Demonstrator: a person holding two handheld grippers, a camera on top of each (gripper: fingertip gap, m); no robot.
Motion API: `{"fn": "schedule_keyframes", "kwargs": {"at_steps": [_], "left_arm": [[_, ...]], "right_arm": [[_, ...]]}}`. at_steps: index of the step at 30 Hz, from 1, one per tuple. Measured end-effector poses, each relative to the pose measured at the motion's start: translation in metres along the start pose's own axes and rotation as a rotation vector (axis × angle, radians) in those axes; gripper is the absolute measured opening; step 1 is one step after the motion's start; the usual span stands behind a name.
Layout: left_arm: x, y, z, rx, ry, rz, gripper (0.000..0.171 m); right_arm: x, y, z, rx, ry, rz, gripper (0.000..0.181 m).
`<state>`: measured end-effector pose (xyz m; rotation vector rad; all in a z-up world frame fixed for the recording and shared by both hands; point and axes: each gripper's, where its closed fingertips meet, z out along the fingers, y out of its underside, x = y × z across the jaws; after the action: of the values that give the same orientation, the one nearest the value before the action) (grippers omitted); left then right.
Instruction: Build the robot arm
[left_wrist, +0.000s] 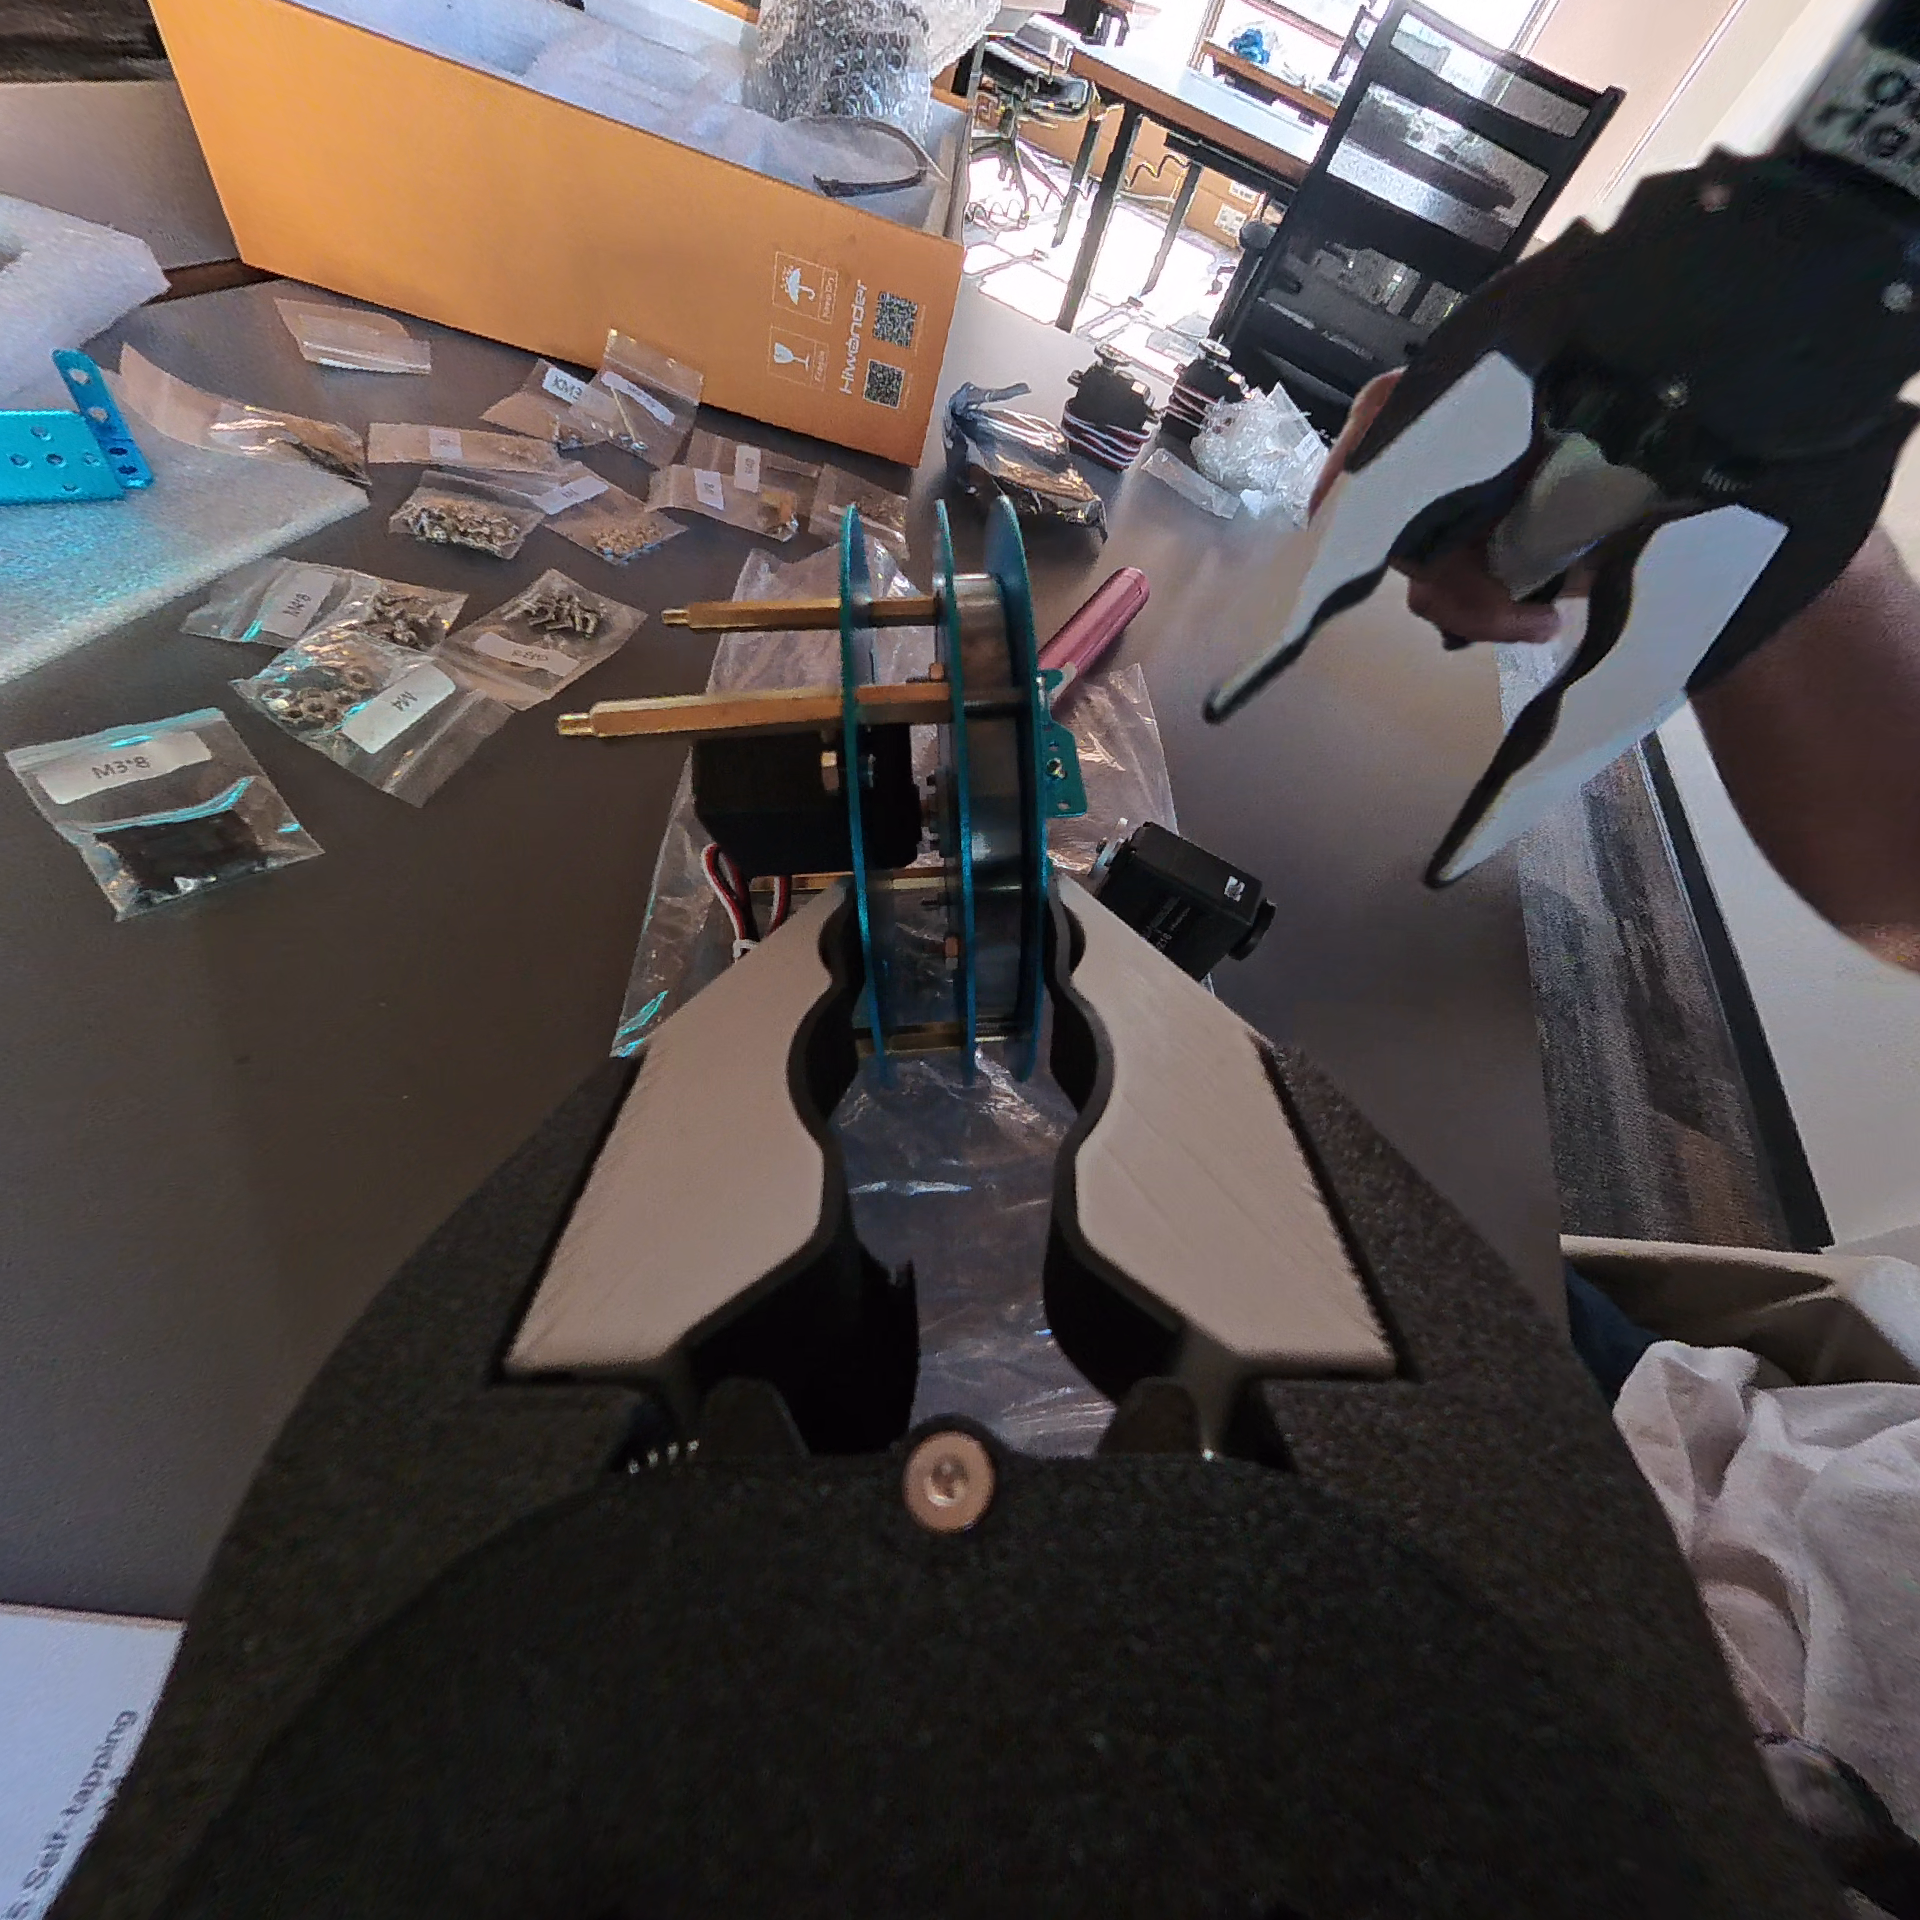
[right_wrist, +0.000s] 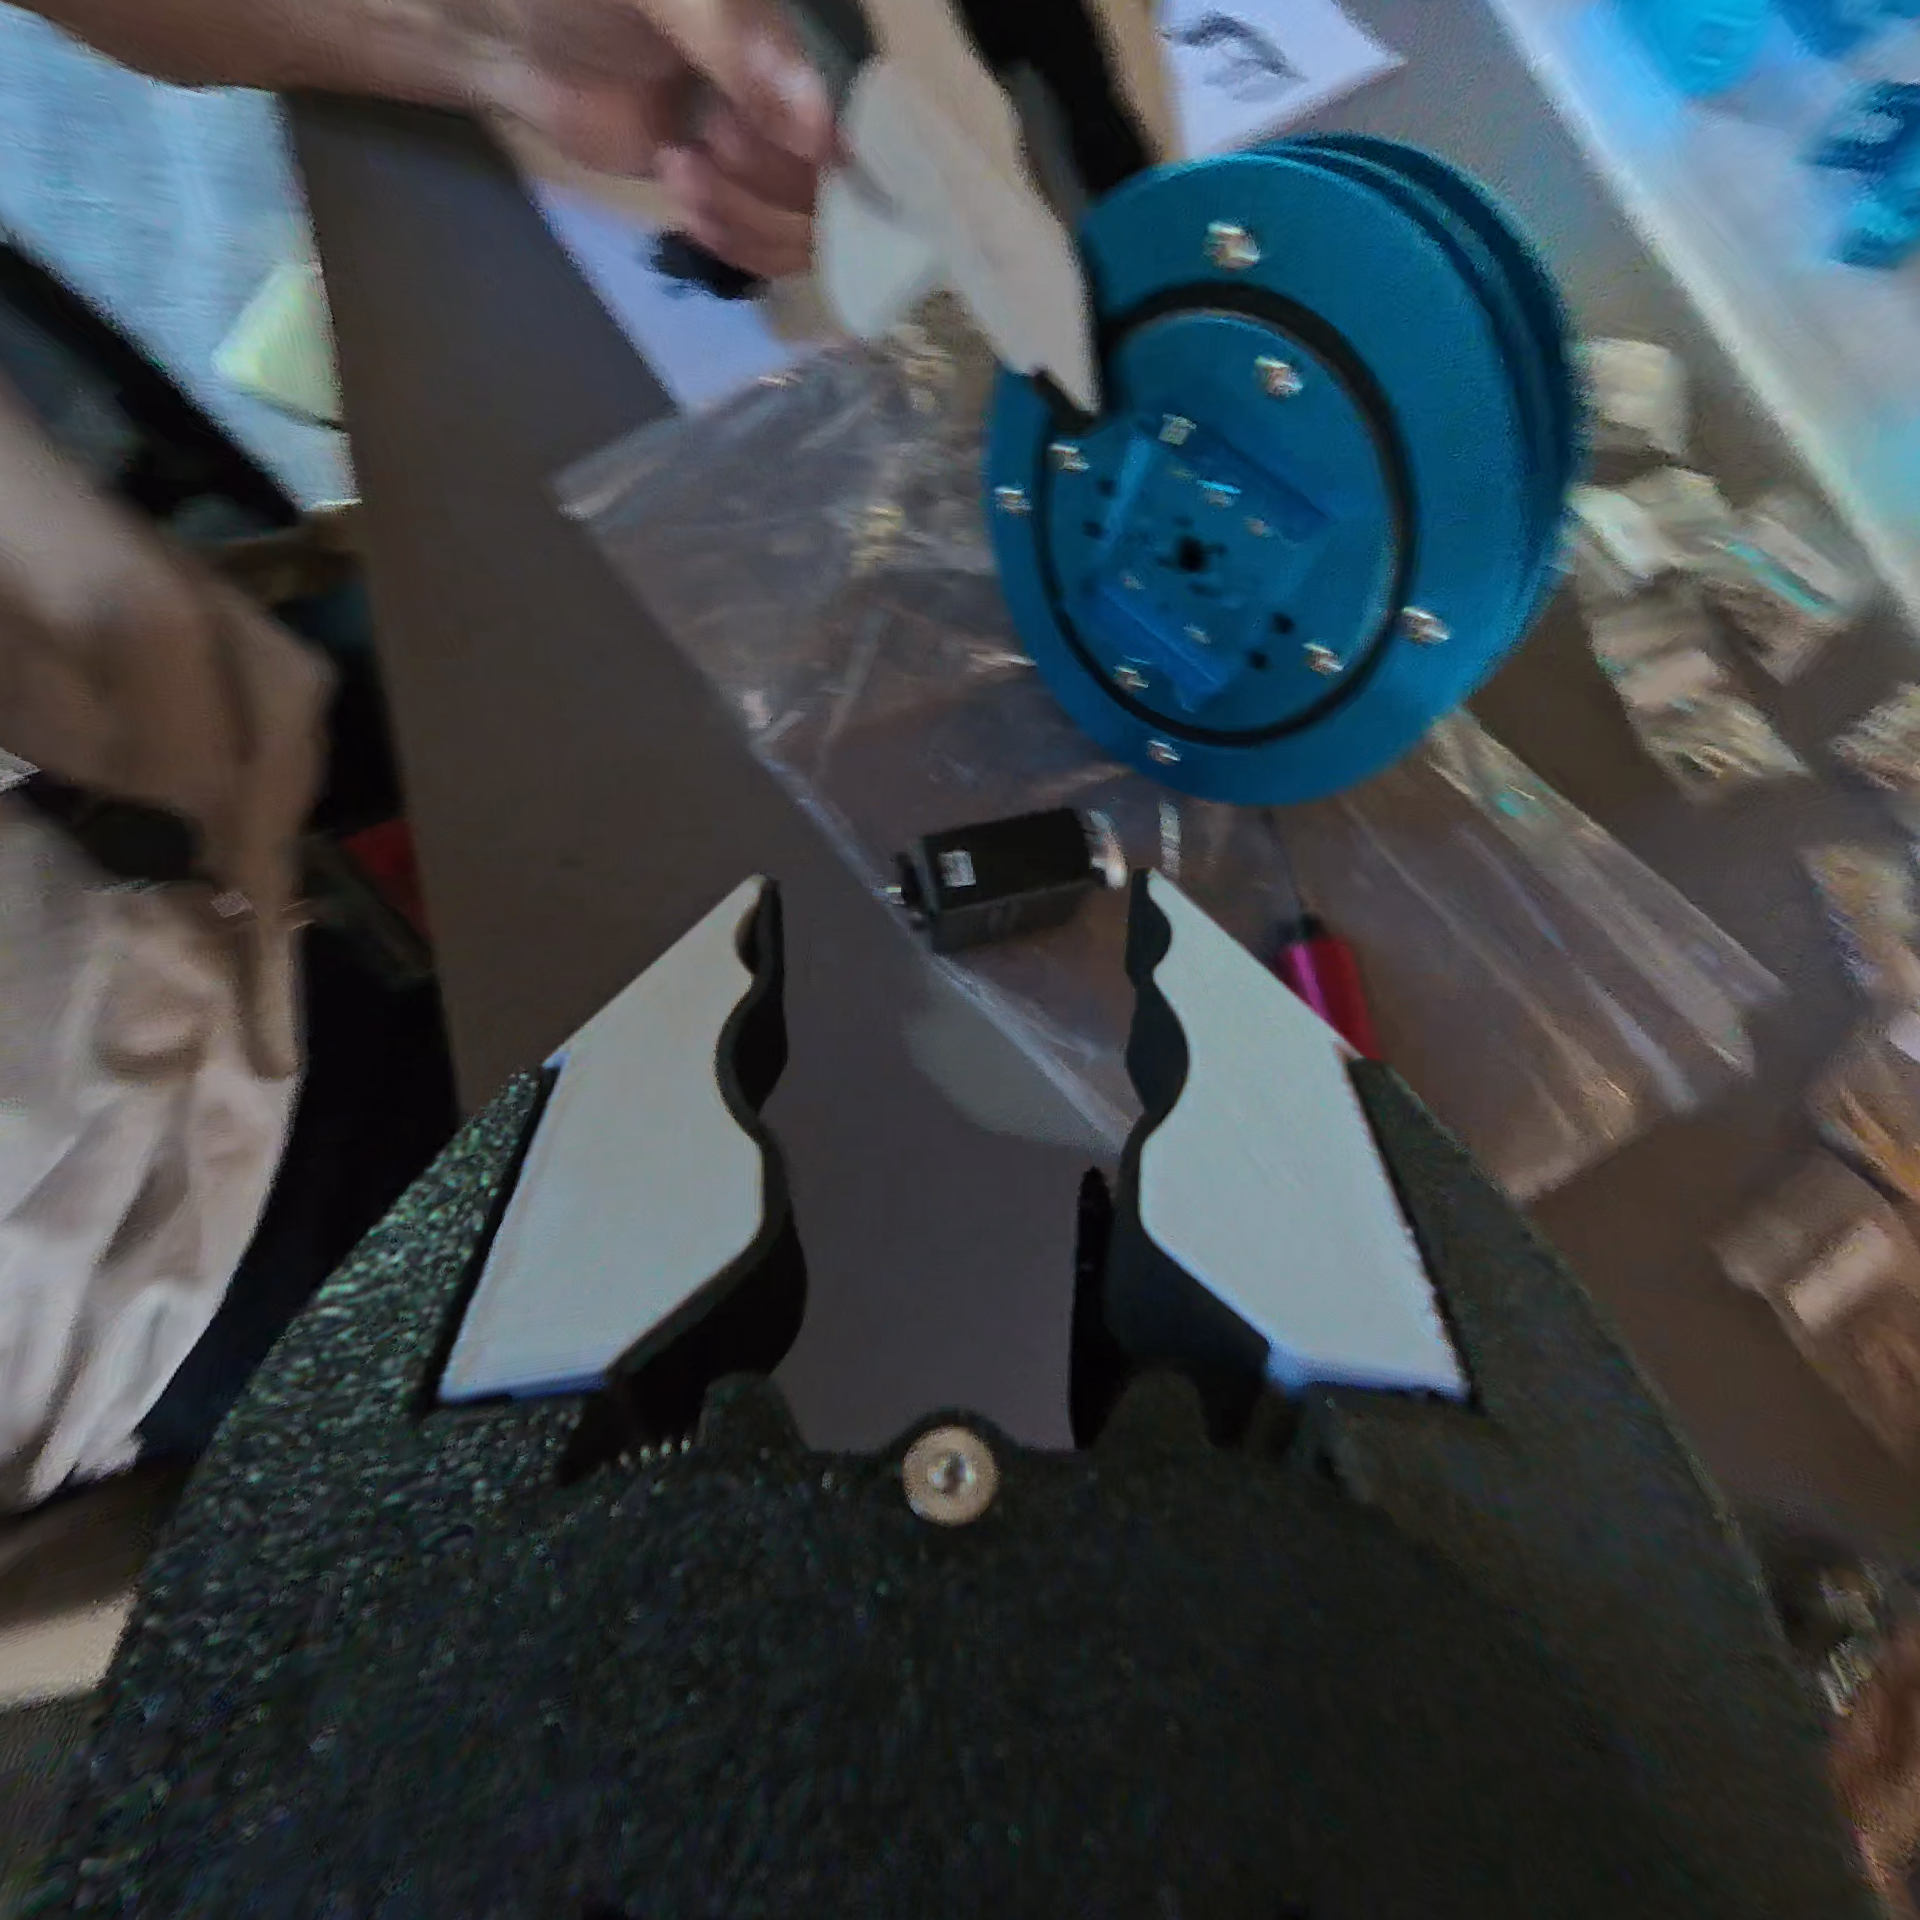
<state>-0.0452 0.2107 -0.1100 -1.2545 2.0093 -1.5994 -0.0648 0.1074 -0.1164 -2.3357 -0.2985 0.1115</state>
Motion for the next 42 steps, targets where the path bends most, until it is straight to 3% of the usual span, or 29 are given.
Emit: {"fn": "schedule_keyframes", "kwargs": {"at_steps": [4,7,8,11,14,19,23,27,29,33,42], "left_arm": [[0.000,0.000,0.000,0.001,0.000,0.003,0.032],[0.000,-0.001,0.000,0.006,0.003,-0.005,0.032],[0.000,-0.001,0.001,0.007,0.003,-0.007,0.032],[0.001,-0.002,0.001,0.009,-0.003,0.006,0.032],[0.000,-0.002,0.001,0.008,0.002,-0.005,0.032],[0.000,-0.001,0.001,0.007,0.004,-0.010,0.032],[0.001,0.000,0.000,0.003,0.000,-0.005,0.032],[0.000,0.002,-0.001,0.006,0.013,0.005,0.032],[-0.001,0.000,0.000,0.013,0.022,-0.026,0.032],[0.001,-0.001,0.001,0.010,0.006,0.020,0.032],[0.005,-0.002,0.003,0.002,-0.011,0.055,0.032]], "right_arm": [[0.002,0.009,-0.003,-0.040,-0.146,-0.121,0.053],[0.007,-0.005,-0.009,0.029,-0.177,-0.171,0.052],[0.004,-0.018,-0.015,0.105,-0.217,-0.148,0.051],[-0.004,-0.068,-0.054,0.522,-0.457,0.065,0.055],[0.005,-0.082,-0.085,0.778,-0.638,0.202,0.065],[0.038,-0.062,-0.066,0.767,-0.419,0.092,0.053],[0.055,-0.062,-0.078,0.904,-0.315,0.059,0.053],[0.052,-0.048,-0.066,0.799,-0.228,-0.030,0.050],[0.058,-0.048,-0.070,0.828,-0.154,-0.058,0.042],[0.069,-0.051,-0.078,0.901,-0.170,0.011,0.040],[0.074,-0.042,-0.062,0.834,-0.141,0.029,0.040]]}}
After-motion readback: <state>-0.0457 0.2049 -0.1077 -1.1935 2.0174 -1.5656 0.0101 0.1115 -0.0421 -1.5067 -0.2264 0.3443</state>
